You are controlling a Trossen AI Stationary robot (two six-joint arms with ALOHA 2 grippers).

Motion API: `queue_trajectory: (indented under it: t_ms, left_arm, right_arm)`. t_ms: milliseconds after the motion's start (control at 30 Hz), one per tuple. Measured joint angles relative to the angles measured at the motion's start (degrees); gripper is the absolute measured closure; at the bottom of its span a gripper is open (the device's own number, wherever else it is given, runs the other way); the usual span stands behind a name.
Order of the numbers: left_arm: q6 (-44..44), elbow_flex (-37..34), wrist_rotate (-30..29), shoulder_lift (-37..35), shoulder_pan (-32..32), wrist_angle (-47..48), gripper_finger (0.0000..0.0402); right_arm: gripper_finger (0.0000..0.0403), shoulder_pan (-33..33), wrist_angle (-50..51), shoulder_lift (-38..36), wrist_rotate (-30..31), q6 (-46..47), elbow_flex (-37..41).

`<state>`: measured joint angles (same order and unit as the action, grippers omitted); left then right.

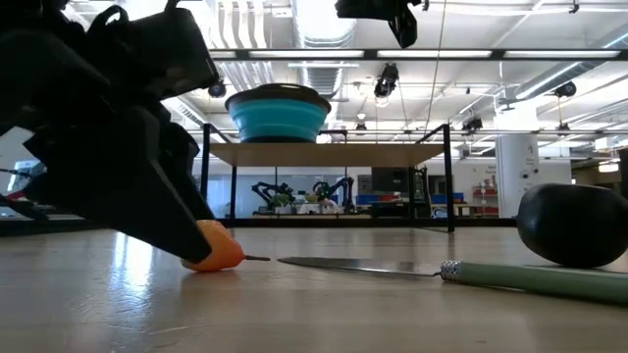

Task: Pick & Place Fruit
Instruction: Put the pear into the blue strainer bowl on the shelf

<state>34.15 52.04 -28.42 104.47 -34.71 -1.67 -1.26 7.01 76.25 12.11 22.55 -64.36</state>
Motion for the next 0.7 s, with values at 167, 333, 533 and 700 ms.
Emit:
queue_trajectory:
  t_ms: [167,333,533,700]
  left_arm:
    - [1.7,-1.1,-0.2,0.0,0.8,-0.4,0.0168]
    - [1.1,-1.1,-0.3,0.0,0.8,-1.6,0.0177]
    - [-0.9,-1.1,-0.1,0.0,0.8,-1.9,0.0203]
    - [-2.6,-1.2,0.1,0.0,0.8,-3.0,0.0229]
  right_arm:
    - [0.0364,0.0,0.0,0.0,0.0,0.0,0.0]
    - [0.0361,0.0,0.0,0.0,0.0,0.0,0.0]
    - [0.0345,0.0,0.0,0.0,0.0,0.0,0.0]
    - [0.0330,0.0,0.0,0.0,0.0,0.0,0.0]
